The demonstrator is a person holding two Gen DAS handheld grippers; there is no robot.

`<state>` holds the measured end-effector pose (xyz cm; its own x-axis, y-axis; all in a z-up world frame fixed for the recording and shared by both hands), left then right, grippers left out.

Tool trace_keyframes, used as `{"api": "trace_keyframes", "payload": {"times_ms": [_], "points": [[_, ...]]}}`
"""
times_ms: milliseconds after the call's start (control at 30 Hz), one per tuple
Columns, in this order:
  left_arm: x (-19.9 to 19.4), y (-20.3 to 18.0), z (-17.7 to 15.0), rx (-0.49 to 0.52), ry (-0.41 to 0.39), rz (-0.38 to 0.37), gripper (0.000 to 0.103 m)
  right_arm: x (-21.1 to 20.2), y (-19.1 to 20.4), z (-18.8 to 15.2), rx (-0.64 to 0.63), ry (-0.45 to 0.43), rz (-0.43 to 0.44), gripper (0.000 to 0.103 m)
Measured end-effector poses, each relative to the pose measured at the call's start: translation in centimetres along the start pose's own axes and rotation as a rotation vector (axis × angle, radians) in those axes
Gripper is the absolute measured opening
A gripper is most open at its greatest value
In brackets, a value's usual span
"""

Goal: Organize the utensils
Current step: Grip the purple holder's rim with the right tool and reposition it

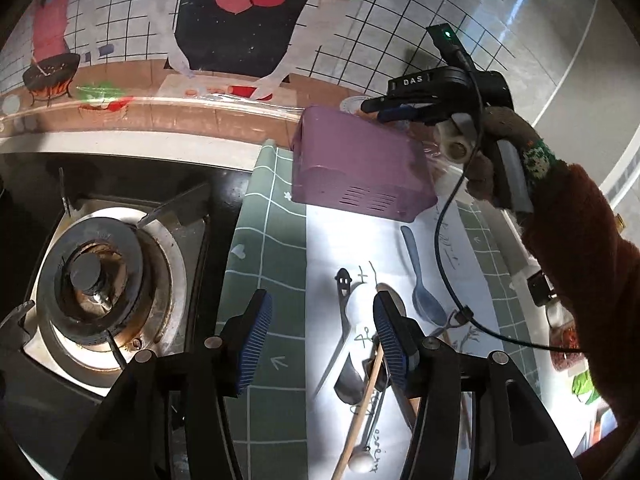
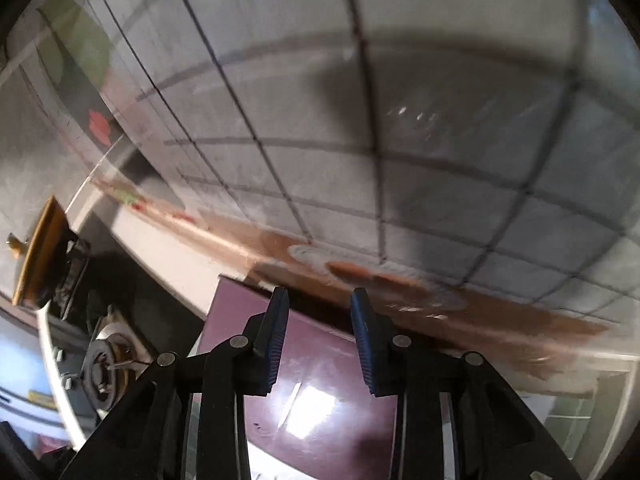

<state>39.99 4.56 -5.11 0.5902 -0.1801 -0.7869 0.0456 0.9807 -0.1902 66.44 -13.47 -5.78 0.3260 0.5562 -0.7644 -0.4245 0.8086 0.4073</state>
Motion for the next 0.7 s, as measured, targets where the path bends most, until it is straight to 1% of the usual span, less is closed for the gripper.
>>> {"api": "trace_keyframes", "payload": {"times_ms": [100, 167, 233, 267, 333, 367, 400, 433, 467, 600, 700], "points": [[0.2, -0.3, -0.1, 0.005, 0.004, -0.014, 0.055, -0.9, 1.1, -1.8, -0.01, 0.017, 0.049, 0.029], [0.2, -0.6, -0.3, 0.015, 0.004, -0.023, 0.055, -2.0, 2.5, -4.3, -0.019, 0.036, 0.101, 0.029], [0.3, -1.0, -0.4, 0.023, 0.007, -0.039, 0.056, -2.5, 3.7, -6.5, -0.05, 0.051, 0.099, 0.029], [0.3, -1.1, -0.6, 0.026, 0.01, -0.042, 0.056, -2.8, 4.4, -7.7, -0.07, 0.053, 0.084, 0.029], [0.5, -1.4, -0.7, 0.032, 0.024, -0.05, 0.056, -3.5, 5.6, -8.5, -0.119, 0.035, 0.063, 0.029], [0.5, -1.5, -0.8, 0.035, 0.029, -0.051, 0.056, -3.7, 6.1, -8.4, -0.149, 0.017, 0.04, 0.029], [0.5, -1.7, -0.9, 0.04, 0.031, -0.05, 0.057, -3.9, 6.3, -7.5, -0.178, -0.014, -0.004, 0.029], [0.4, -1.8, -1.0, 0.044, 0.031, -0.048, 0.057, -4.0, 6.1, -6.5, -0.182, -0.023, -0.024, 0.03], [0.3, -1.8, -1.1, 0.046, 0.03, -0.047, 0.057, -3.8, 5.6, -5.5, -0.172, -0.02, -0.033, 0.031], [0.1, -1.4, -1.5, 0.047, 0.035, -0.037, 0.057, -1.7, 1.4, -0.7, -0.035, 0.0, -0.056, 0.031], [0.5, -0.9, -1.7, 0.041, 0.042, -0.019, 0.058, -0.4, 0.4, 1.1, -0.026, 0.026, -0.053, 0.03]]}}
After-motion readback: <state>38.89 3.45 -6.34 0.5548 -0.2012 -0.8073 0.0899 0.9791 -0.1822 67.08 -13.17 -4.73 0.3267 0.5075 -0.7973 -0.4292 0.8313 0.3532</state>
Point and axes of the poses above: each gripper's, at about its wrist camera, not at the fingertips, and x roughly the way its jaws point, y to its left, z to its top, the point moved 3 cm from there along x, roughly the way its jaws point, and after that the axes turned 11 degrees about z, right-handed, at the moved point
